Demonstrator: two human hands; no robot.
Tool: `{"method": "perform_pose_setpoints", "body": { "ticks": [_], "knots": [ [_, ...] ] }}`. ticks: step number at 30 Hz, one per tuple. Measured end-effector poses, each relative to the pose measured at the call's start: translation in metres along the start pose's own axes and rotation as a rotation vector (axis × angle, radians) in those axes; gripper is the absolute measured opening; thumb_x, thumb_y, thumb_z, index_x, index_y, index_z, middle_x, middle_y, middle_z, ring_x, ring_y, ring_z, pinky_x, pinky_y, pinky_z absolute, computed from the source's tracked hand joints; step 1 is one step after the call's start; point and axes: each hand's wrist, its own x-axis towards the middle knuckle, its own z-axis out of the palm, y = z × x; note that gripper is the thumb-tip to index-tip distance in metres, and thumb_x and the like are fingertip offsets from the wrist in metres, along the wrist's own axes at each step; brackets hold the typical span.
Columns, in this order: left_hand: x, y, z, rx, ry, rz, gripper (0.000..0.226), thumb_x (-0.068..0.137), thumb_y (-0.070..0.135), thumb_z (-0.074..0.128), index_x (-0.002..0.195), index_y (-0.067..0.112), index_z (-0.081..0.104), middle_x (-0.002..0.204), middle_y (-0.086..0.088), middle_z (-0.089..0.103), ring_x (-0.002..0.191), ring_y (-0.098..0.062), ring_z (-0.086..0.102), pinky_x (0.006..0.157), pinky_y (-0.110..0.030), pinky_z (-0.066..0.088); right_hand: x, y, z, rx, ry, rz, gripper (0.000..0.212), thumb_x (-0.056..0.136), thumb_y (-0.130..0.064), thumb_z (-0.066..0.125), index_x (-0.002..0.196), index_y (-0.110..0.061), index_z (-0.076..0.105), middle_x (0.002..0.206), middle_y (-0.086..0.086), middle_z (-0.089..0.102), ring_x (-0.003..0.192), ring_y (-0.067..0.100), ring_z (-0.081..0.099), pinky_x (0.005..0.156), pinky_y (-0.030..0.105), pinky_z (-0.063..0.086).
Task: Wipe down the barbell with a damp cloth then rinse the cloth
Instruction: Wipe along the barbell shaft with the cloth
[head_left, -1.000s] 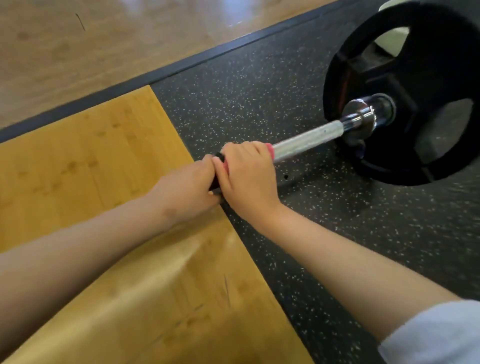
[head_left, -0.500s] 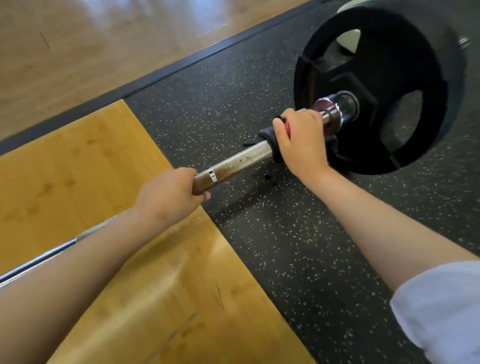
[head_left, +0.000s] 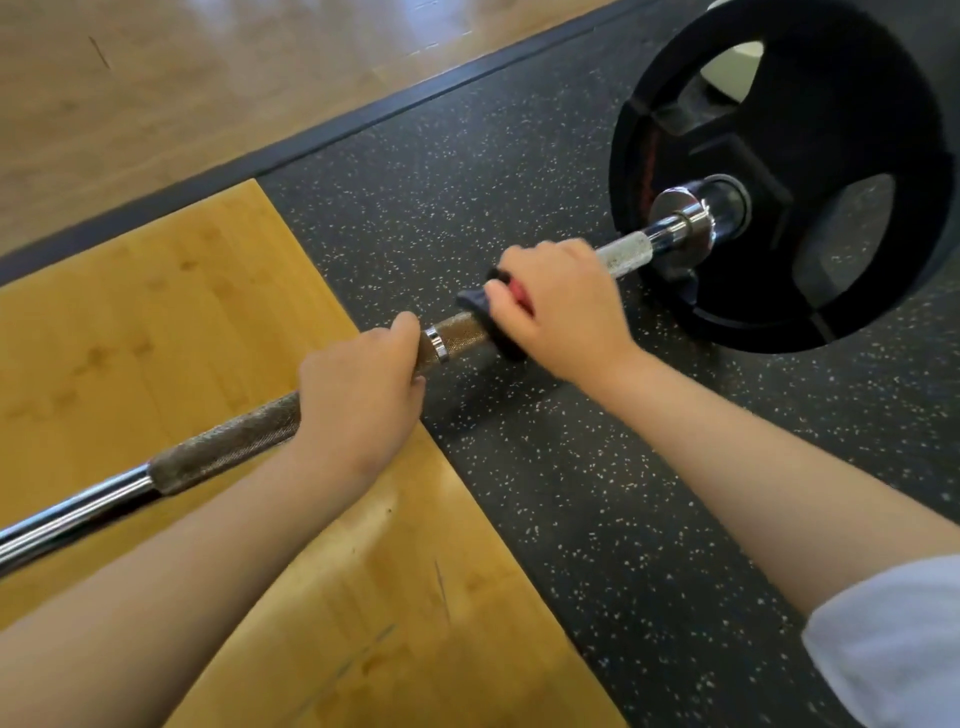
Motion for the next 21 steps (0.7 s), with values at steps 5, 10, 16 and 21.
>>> {"method": "perform_pose_setpoints", "body": {
  "ticks": [5,10,16,21],
  "knots": [
    [0.005,-0.005,0.007,0.017,0.071,0.029,0.030,0.091,0.038,0.057,0.082,0.016,0.039,0.055,0.006,0.032,0.050,-0.022,0.038,0.041,-0.026,0.017,0.002,0.066,-0.019,-0.075,0.035,0.331,0.032,0.096,-0.032,0.038,0.081,-0.010,0.056,0.072,0.002,0.049,0.075,0.024,0.049,0.079,0.031,0.030],
    [0.015,-0.009,0.004,-0.113,-0.071,0.036,0.029,0.090,0.043,0.057,0.076,0.022,0.043,0.060,0.008,0.044,0.055,-0.017,0.045,0.043,-0.026,0.026,-0.001,0.023,-0.003,-0.031,0.075,0.333,0.028,0.097,-0.028,0.035,0.076,-0.017,0.049,0.071,0.000,0.047,0.072,0.024,0.045,0.078,0.033,0.027],
    [0.044,-0.023,-0.021,-0.844,-0.902,-0.074,0.032,0.086,0.011,0.065,0.060,0.013,0.045,0.048,0.000,0.044,0.039,-0.013,0.037,0.041,-0.024,0.033,-0.013,-0.064,0.025,0.084,0.054,0.018,0.030,0.093,-0.027,0.040,0.082,-0.008,0.059,0.074,0.007,0.056,0.074,0.029,0.052,0.079,0.041,0.035],
    [0.029,-0.012,-0.017,-0.477,-0.442,-0.085,0.024,0.080,0.031,0.070,0.078,0.016,0.051,0.067,0.005,0.059,0.057,-0.019,0.051,0.048,-0.028,0.039,-0.012,-0.032,0.014,0.070,-0.007,-0.103,0.030,0.096,-0.027,0.041,0.086,-0.007,0.060,0.077,0.007,0.058,0.075,0.029,0.053,0.079,0.040,0.041]
  ]
}}
